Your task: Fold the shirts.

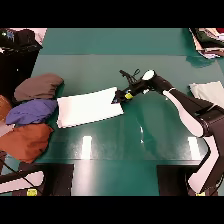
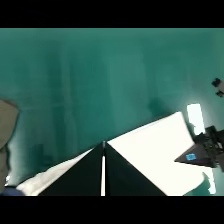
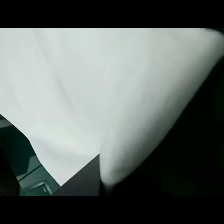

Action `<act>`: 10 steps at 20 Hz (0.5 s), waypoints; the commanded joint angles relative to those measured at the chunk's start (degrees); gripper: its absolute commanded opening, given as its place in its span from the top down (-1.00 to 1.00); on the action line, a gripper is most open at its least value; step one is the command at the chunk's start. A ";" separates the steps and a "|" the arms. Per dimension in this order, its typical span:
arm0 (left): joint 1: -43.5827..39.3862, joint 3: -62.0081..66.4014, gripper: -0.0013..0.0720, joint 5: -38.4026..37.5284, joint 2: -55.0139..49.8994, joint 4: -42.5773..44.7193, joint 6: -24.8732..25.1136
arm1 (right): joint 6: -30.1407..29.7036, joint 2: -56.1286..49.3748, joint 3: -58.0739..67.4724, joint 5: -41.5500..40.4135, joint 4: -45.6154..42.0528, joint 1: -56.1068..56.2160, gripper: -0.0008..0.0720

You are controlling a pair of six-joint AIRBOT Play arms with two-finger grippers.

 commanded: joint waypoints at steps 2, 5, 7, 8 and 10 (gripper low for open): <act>-0.44 0.00 0.89 -0.55 0.00 -6.62 0.09 | 1.57 1.55 4.46 1.68 -0.24 -2.95 0.94; -4.70 0.00 0.89 -0.44 0.00 -5.95 0.09 | 1.81 8.39 4.42 1.70 -4.90 -11.96 0.94; -9.07 0.00 0.89 0.72 0.00 -5.27 0.09 | 2.71 13.57 4.37 2.49 -9.29 -19.69 0.94; -11.23 0.00 0.89 1.90 0.00 -5.27 0.09 | 2.71 16.00 4.37 2.95 -10.08 -24.24 0.94; -14.84 0.00 0.89 4.26 0.00 -5.25 0.09 | 2.75 20.00 4.37 3.48 -11.52 -33.66 0.94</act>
